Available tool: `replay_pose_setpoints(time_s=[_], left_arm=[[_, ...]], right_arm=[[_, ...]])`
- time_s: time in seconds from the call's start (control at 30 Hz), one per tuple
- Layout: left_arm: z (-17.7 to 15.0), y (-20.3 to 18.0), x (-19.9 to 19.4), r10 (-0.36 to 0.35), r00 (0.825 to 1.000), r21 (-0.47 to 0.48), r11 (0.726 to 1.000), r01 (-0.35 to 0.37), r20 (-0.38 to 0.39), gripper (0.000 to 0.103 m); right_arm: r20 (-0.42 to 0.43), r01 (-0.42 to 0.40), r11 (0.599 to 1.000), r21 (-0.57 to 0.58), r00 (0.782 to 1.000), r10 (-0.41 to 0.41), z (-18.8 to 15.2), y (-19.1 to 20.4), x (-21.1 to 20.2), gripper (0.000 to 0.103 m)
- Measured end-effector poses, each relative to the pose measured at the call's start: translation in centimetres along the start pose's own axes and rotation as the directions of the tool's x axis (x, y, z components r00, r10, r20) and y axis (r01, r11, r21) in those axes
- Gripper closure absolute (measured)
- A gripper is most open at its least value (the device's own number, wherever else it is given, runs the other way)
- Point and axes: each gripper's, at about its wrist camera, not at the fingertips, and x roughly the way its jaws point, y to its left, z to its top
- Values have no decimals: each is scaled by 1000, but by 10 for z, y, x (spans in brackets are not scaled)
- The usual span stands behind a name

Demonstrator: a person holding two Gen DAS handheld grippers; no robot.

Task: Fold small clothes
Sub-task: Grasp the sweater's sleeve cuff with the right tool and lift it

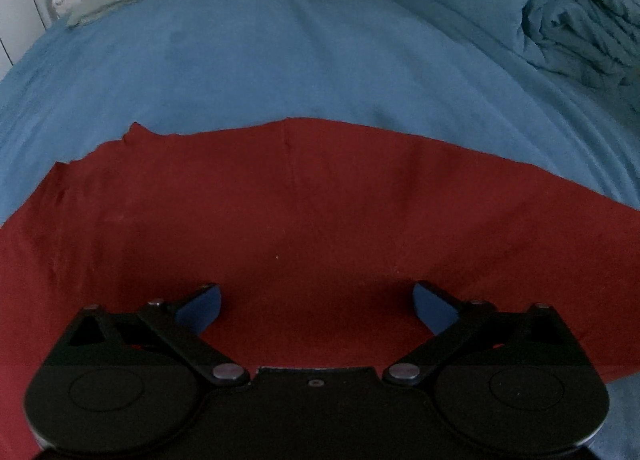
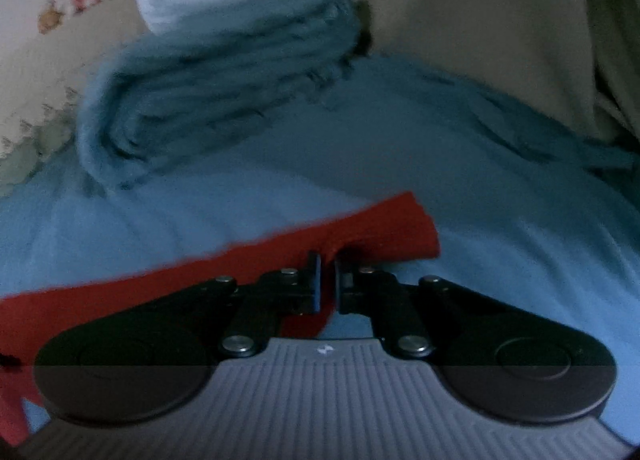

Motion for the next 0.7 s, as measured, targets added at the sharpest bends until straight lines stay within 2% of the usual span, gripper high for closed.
replay_pose_setpoints(time_s=[0.13, 0.23, 0.3, 0.33, 0.4, 0.47, 0.53, 0.57, 0.6, 0.63, 0.7], left_arm=[[9, 25, -16, -41, 999, -47, 998, 41, -11, 0], [7, 63, -51, -51, 997, -51, 997, 54, 57, 0], [0, 94, -76, -30, 994, -53, 998, 36, 106, 0], [-5, 112, -89, -10, 992, -57, 998, 17, 129, 0], [-18, 149, -109, 29, 987, -64, 998, -19, 157, 0], [-36, 190, -124, 69, 984, -83, 995, -56, 162, 0], [-58, 228, -133, 124, 981, -121, 987, -107, 149, 0], [-70, 246, -134, 152, 980, -144, 981, -133, 127, 0], [-82, 264, -135, 165, 980, -169, 975, -146, 108, 0], [-96, 281, -136, 163, 982, -196, 970, -143, 92, 0], [-117, 305, -136, 138, 988, -238, 964, -118, 66, 0]], right_arm=[[43, -122, 992, -42, 991, 124, 30, 55, -21, 81], [83, -265, 959, -98, 958, 274, 53, 123, -44, 81], [93, -377, 916, -139, 916, 391, 59, 176, -60, 82], [89, -441, 883, -158, 885, 458, 59, 205, -69, 82], [64, -560, 805, -193, 812, 580, 48, 263, -86, 82], [3, -674, 700, -237, 720, 694, 22, 326, -99, 82], [-74, -749, 609, -263, 645, 761, -14, 377, -105, 82], [-126, -775, 571, -271, 617, 777, -38, 401, -105, 82], [-179, -789, 547, -279, 602, 778, -63, 422, -103, 82], [-240, -795, 533, -290, 599, 764, -92, 441, -99, 82], [-334, -788, 520, -329, 612, 716, -145, 468, -93, 82]])
